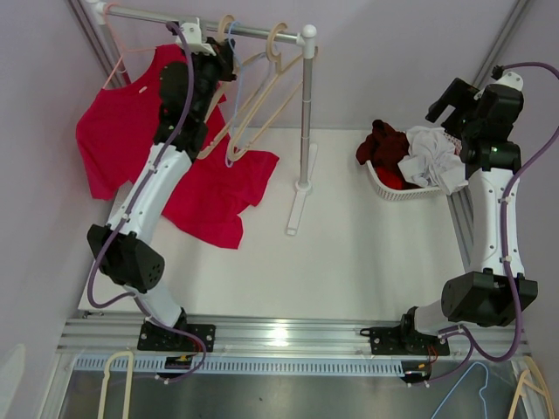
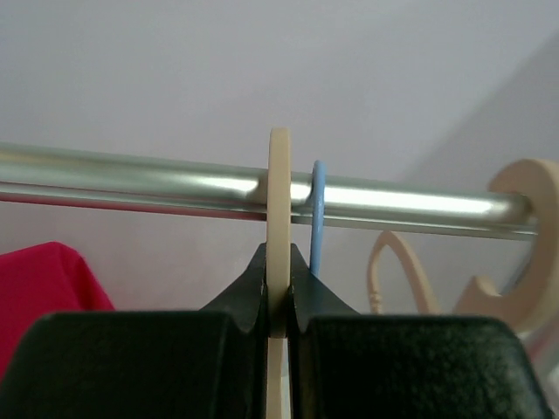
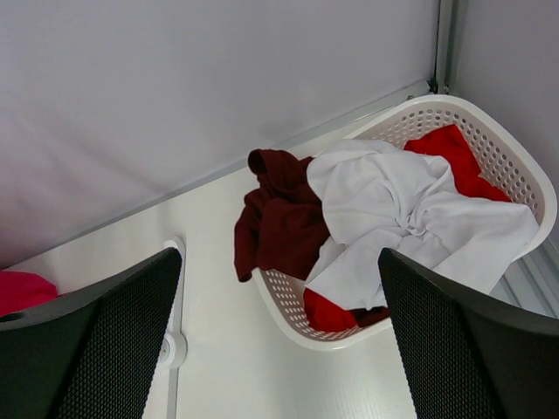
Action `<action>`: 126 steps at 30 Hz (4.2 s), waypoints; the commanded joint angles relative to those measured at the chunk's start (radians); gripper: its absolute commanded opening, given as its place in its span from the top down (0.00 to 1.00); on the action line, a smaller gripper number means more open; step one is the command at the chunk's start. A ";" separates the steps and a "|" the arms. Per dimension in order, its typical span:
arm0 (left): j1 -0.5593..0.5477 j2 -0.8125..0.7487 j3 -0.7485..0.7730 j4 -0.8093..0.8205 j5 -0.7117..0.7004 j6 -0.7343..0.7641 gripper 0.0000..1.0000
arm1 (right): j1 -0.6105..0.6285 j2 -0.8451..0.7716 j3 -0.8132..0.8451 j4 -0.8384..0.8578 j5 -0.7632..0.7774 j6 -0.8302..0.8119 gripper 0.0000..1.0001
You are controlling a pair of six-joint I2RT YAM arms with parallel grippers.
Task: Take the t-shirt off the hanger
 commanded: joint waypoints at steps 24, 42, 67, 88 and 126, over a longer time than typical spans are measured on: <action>-0.234 0.010 0.079 -0.021 -0.174 0.106 0.65 | 0.017 -0.052 -0.031 0.023 -0.047 0.005 0.00; -0.099 -0.162 0.054 -0.161 -0.128 0.069 0.51 | 0.034 -0.058 -0.048 0.029 -0.055 0.012 0.00; 0.541 -0.199 0.007 -0.196 0.333 -0.272 0.11 | 0.103 0.024 0.029 0.040 -0.072 0.019 0.01; 0.545 0.025 0.134 -0.056 0.132 -0.057 0.13 | 0.157 0.172 0.120 0.043 -0.024 -0.012 0.01; 0.542 0.250 0.432 -0.199 0.245 -0.160 0.99 | 0.207 0.199 0.124 0.058 0.030 -0.020 0.00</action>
